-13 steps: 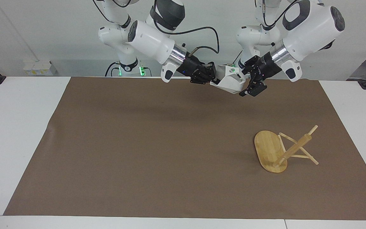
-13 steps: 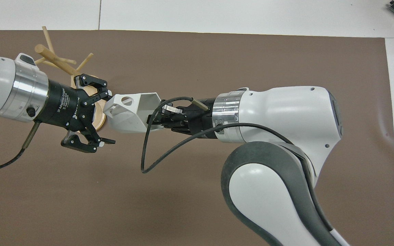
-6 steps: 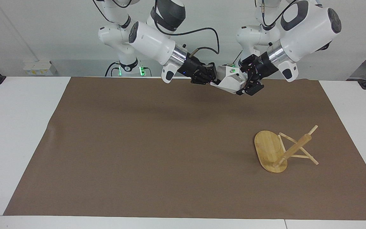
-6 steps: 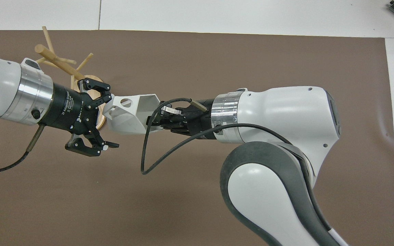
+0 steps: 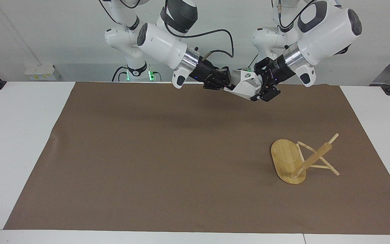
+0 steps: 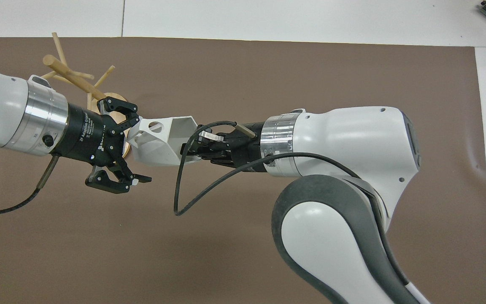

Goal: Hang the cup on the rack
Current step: 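Grasp the cup with the left gripper while the right gripper releases it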

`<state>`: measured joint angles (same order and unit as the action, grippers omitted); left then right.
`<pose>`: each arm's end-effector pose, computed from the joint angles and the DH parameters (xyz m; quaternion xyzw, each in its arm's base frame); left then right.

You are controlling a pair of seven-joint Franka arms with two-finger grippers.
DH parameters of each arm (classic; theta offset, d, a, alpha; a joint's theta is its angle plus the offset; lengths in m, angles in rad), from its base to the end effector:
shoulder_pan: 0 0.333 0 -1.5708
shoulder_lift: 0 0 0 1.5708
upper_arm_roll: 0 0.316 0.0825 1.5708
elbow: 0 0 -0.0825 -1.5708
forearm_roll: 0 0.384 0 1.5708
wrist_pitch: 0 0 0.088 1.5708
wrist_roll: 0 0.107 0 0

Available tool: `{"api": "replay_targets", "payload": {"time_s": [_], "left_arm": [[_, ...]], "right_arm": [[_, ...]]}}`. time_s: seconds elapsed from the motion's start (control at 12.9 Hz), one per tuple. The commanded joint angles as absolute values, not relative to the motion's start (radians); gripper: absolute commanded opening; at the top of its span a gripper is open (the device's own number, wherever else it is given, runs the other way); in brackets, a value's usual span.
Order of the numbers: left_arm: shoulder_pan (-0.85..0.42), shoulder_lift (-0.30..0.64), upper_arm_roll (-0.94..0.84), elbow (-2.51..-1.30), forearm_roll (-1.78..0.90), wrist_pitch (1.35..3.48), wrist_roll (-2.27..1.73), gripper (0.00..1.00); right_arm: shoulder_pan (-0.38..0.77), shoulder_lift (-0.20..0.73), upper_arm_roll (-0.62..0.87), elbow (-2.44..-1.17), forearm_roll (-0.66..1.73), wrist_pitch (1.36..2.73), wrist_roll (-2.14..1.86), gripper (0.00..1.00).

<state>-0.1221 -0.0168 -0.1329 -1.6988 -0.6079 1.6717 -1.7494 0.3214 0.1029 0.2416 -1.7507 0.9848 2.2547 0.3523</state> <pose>0.5246 -0.1950 0.5990 0.6786 0.6719 -0.2525 0.1555 0.5256 0.3511 0.5609 -0.8765 0.1303 0.0333 0.4622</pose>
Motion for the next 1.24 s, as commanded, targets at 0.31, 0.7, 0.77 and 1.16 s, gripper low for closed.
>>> {"api": "replay_targets", "payload": {"time_s": [0.31,0.7,0.77,1.16], "left_arm": [[-0.129,-0.057,-0.127,-1.746,-0.634,1.689,-1.763,0.0],[-0.118,-0.057,-0.126,-1.746,-0.634,1.692,-1.764,0.0],[-0.117,-0.057,-0.124,-1.747,-0.634,1.693,-1.764,0.0],[-0.112,-0.066,-0.12,-1.787,-0.626,1.776,-1.81,0.0]], "right_arm": [[0.311,0.11,0.241,-1.736,0.996,2.266,0.33,0.0],[0.311,0.104,0.241,-1.736,0.996,2.263,0.347,0.1],[0.311,0.104,0.239,-1.736,0.996,2.263,0.348,0.16],[0.307,0.103,0.239,-1.738,0.996,2.263,0.348,1.0]]}}
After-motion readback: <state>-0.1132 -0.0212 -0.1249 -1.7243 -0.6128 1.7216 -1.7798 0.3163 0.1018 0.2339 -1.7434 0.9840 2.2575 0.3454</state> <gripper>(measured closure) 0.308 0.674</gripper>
